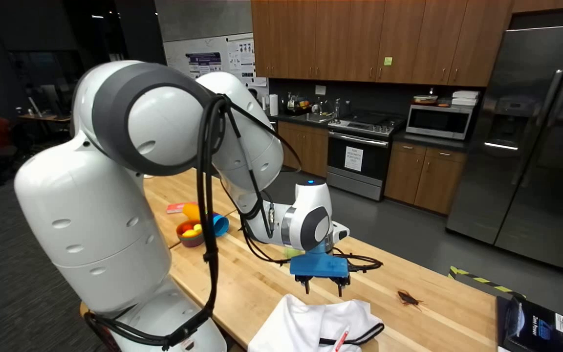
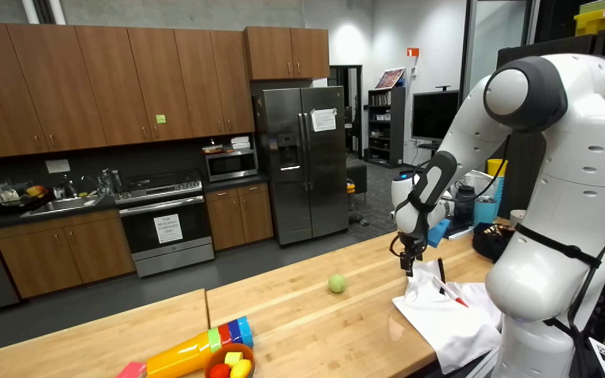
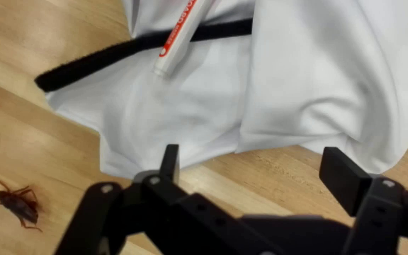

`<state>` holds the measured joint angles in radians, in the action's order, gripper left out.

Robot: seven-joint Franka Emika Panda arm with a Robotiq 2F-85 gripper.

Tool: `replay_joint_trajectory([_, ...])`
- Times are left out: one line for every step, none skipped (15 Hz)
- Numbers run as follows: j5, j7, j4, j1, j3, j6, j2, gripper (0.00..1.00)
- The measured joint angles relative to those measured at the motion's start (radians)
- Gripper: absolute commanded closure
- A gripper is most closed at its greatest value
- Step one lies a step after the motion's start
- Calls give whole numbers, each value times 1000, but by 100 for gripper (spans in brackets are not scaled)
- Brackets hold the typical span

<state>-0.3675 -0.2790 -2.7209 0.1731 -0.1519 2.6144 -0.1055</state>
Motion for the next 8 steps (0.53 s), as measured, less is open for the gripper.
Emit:
replay_joint_trajectory([-14,14,8,-3,7,0,0,0])
replay_joint_trajectory([-27,27,19,-6,16,-1,0,0])
replay_joint_trajectory([-40,41,30,-9,25,-2,1,0])
replay_joint_trajectory([-47,55,43,-14,35,-6,4,0])
replay_joint_trajectory([-48,64,56,-21,45,-11,8,0])
replay_joint_trajectory([-48,74,70,-30,55,-19,14,0])
replay_joint_trajectory([-48,82,86,-39,65,-29,21,0])
replay_joint_trajectory([-48,92,102,-48,74,-40,28,0])
